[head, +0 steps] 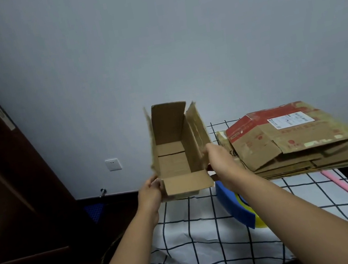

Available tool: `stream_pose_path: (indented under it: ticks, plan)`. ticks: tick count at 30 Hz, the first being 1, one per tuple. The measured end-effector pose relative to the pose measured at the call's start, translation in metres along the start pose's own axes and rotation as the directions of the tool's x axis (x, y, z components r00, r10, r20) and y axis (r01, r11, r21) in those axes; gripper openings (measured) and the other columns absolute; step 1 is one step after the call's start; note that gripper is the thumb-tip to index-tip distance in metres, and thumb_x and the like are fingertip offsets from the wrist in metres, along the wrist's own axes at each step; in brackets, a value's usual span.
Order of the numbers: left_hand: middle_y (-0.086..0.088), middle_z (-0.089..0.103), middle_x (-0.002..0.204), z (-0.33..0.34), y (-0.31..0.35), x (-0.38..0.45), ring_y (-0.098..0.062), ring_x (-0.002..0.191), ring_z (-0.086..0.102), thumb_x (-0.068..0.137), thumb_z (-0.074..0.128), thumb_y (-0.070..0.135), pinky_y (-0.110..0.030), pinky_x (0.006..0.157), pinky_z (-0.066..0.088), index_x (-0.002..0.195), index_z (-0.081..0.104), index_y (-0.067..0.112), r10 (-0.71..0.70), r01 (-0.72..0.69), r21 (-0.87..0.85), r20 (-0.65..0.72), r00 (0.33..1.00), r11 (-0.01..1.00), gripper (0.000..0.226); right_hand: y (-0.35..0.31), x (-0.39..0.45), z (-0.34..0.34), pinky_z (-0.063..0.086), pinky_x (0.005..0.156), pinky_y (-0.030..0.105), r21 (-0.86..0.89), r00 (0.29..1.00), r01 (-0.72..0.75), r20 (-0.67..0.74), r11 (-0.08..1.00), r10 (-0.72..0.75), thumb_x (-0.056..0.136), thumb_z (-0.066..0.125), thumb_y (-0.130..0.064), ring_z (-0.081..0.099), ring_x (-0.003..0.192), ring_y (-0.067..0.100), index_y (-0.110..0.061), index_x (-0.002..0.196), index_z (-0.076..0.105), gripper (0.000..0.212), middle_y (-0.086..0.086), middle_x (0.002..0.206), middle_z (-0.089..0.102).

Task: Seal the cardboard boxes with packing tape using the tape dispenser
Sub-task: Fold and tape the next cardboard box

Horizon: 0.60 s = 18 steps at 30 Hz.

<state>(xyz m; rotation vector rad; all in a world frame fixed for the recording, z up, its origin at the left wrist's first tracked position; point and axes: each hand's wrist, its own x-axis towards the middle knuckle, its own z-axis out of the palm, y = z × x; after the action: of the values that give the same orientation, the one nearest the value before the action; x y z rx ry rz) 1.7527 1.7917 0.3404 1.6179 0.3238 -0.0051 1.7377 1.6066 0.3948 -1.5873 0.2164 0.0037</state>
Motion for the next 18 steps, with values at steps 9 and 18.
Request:
stream_pose_path:
  ticks: [9,18]
  plan:
    - [-0.019,0.045,0.148,-0.017,0.016,0.003,-0.036,0.135,0.044,0.057,0.036,0.102,-0.056,0.113,0.033,0.146,0.044,0.025,-0.026,0.056,-0.11,0.258,0.966,0.992,0.118,0.017,0.013,0.006,0.052,0.073,0.039,-0.074,0.997,-0.072,0.023,0.995,0.074,0.096,0.031,-0.026,0.054,0.079,0.021,-0.016,0.084,0.054,0.028,0.006,0.084,0.057]
    - [0.001,0.06,0.135,0.01,0.038,0.027,-0.021,0.126,0.053,0.047,0.063,0.092,-0.049,0.112,0.037,0.138,0.052,0.034,0.146,-0.141,-0.039,0.347,0.927,0.989,0.109,0.02,0.037,-0.006,0.044,0.092,0.046,0.067,0.976,-0.076,0.209,0.995,0.06,0.088,0.023,-0.076,0.056,0.109,0.009,-0.051,0.112,0.068,0.057,-0.032,0.11,0.066]
